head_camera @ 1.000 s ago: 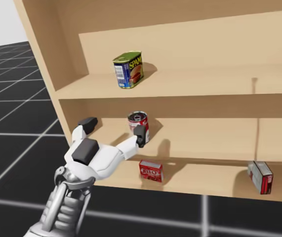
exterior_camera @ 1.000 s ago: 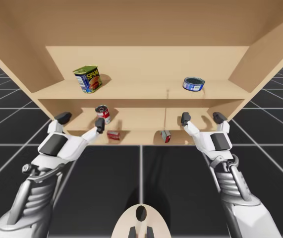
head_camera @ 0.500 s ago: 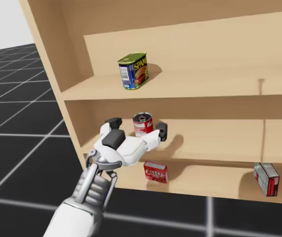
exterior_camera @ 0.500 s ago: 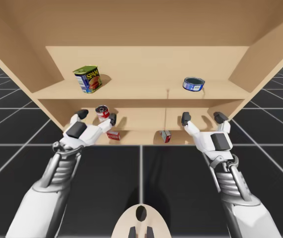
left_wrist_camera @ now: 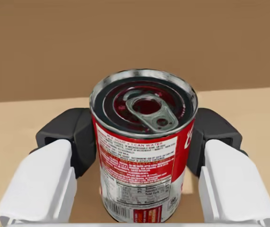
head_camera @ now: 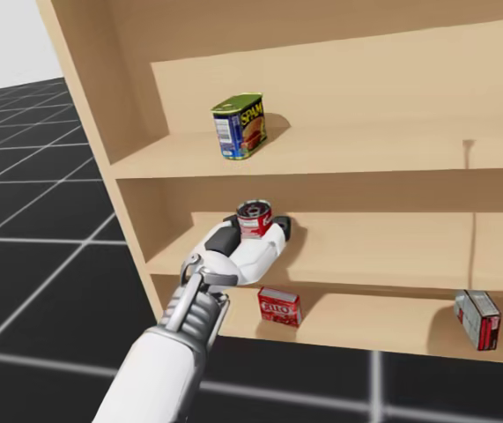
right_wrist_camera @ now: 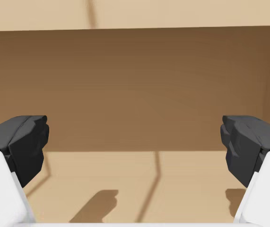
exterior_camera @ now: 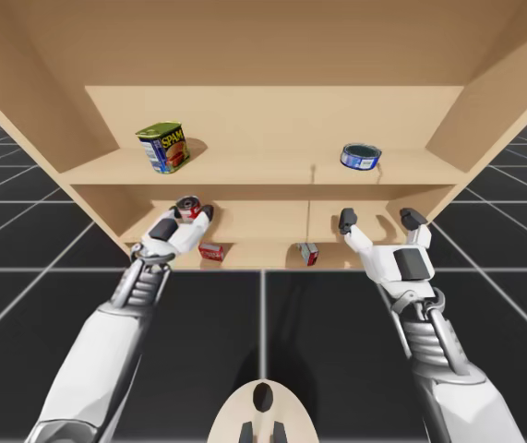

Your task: Look through the shelves, find the red soup can, and take it.

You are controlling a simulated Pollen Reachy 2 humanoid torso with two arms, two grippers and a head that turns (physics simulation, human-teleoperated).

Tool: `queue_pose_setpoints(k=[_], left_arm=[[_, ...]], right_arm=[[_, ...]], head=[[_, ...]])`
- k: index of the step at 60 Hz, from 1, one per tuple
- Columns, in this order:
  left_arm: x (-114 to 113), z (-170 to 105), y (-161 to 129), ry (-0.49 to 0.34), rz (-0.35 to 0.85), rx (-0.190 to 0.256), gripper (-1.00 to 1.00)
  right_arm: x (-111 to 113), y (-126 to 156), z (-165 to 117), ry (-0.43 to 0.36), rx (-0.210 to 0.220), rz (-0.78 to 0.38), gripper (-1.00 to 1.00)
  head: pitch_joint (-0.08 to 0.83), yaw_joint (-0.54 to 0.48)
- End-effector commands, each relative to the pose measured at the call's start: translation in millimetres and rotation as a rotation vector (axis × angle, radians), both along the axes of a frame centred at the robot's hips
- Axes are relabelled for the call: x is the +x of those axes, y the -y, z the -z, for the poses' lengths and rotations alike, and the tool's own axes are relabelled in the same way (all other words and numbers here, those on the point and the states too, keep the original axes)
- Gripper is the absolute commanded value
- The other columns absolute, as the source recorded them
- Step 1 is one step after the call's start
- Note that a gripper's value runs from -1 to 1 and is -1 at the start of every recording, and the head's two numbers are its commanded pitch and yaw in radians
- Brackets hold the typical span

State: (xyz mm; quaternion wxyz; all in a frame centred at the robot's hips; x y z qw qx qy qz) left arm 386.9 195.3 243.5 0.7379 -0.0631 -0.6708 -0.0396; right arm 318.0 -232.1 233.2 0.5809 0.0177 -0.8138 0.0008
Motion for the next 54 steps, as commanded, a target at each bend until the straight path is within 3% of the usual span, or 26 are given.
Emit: queue_pose_setpoints(k=[1, 10, 17, 31, 46, 54], left_arm=[[3.4, 7.4, 11.6, -0.017, 0.010, -0.026, 0.95], [0.9, 3.6, 10.5, -0.002, 0.024, -0.033, 1.00], [-4.7, -12.2, 7.0, 0.058, 0.031, -0.046, 1.00], [-30.3, -43.0, 5.1, 0.138, 0.054, -0.050, 1.00], [-72.9, -50.9, 7.4, 0.177, 0.101, -0.019, 1.00], [-111.4, -43.5, -7.1, 0.176, 0.120, -0.019, 1.00]], right_arm=[[-0.6, -3.6, 1.9, -0.004, 0.018, -0.003, -1.00], [-0.5, -3.7, 1.8, -0.004, 0.020, -0.004, -1.00], [-0.3, -3.6, 1.7, -0.004, 0.024, -0.003, -1.00], [-0.3, -4.0, 2.1, -0.005, 0.019, -0.004, -1.00], [0.0, -3.9, 2.5, -0.006, 0.010, -0.005, -1.00], [-0.8, -3.0, 2.2, 0.001, -0.012, -0.003, -1.00]], head=[[0.377, 0.30], [0.377, 0.30], [0.373, 0.30], [0.370, 0.29], [0.371, 0.29], [0.373, 0.28]])
